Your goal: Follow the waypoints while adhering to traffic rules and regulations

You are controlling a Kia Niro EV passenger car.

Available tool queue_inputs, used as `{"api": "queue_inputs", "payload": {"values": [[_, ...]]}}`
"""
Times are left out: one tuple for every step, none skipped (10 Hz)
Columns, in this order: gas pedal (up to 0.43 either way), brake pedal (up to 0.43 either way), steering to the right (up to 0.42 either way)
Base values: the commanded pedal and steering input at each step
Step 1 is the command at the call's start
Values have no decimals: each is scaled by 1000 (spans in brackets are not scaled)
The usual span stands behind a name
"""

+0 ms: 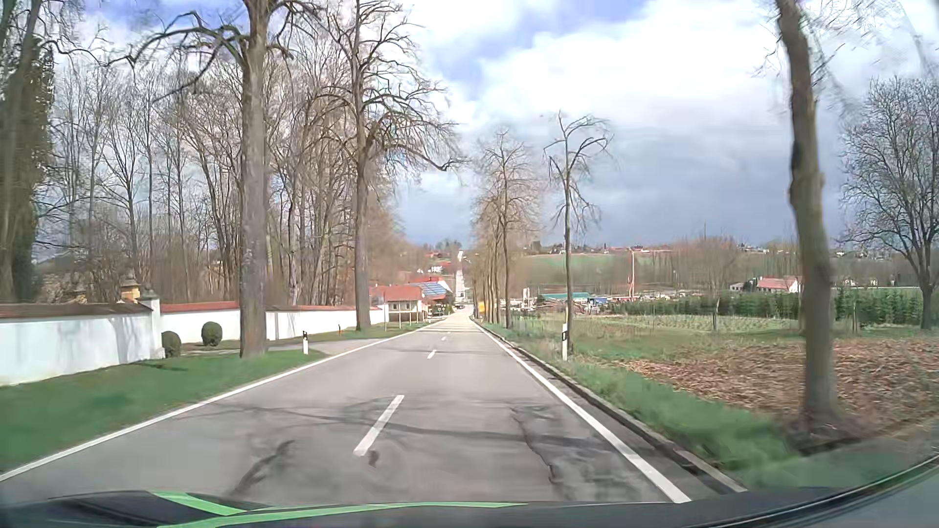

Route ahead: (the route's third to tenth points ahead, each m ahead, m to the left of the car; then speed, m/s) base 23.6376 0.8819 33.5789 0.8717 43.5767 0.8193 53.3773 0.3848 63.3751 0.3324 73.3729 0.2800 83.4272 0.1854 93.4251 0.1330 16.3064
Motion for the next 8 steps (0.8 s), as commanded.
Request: {"api": "queue_inputs", "payload": {"values": [[0, 0, 0], [0, 0, -1], [0, 0, 0], [0, 0, 0], [0, 0, 0], [0, 0, 0], [0, 0, 0], [0, 0, 0]]}}
